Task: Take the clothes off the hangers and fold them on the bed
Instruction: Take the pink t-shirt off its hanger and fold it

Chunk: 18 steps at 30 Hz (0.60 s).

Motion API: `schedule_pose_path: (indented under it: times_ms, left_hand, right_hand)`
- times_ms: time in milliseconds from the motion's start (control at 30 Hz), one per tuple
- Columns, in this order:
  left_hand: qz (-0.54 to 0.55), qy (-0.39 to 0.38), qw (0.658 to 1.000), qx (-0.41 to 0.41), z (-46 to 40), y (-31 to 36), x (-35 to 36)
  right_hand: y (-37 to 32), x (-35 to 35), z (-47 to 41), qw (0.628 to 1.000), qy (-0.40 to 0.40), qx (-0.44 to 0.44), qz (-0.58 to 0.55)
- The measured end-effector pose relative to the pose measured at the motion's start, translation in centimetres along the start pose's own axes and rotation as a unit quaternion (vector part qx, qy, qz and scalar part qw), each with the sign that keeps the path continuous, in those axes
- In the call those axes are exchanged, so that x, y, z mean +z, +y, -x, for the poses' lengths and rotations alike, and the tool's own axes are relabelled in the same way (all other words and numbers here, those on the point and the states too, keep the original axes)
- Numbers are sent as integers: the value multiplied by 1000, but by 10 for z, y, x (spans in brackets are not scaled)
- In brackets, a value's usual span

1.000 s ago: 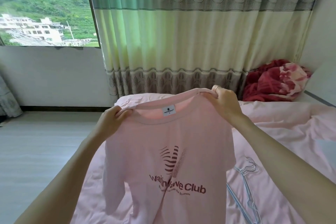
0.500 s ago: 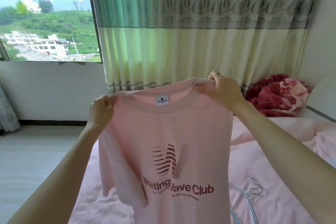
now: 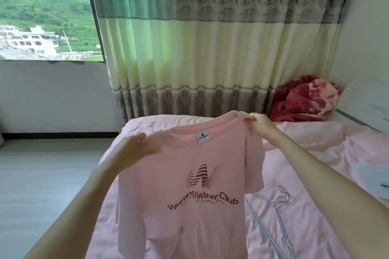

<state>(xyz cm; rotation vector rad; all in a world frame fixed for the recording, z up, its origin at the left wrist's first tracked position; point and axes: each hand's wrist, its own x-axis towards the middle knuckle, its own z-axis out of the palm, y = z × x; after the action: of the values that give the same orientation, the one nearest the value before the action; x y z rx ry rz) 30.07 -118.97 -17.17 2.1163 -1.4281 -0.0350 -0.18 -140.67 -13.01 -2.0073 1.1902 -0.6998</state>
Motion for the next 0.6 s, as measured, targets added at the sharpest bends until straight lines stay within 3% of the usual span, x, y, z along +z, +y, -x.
schedule_pose_path:
  times_ms: [100, 167, 267, 433, 600]
  left_hand:
    - [-67, -81, 994, 4, 8, -14, 16]
    - [-66, -107, 992, -18, 15, -22, 23]
    - [-19, -79, 997, -21, 27, -32, 33]
    - [93, -8, 993, -77, 49, -45, 48]
    - [153, 7, 982, -107, 71, -39, 63]
  right_hand:
    - [3, 7, 21, 1000, -1, -20, 14]
    - [3, 12, 35, 996, -8, -24, 81]
    - [11, 21, 60, 981, -69, 7, 180]
    - [32, 31, 90, 959, -122, 94, 239]
    - [49, 40, 106, 962, -80, 107, 237]
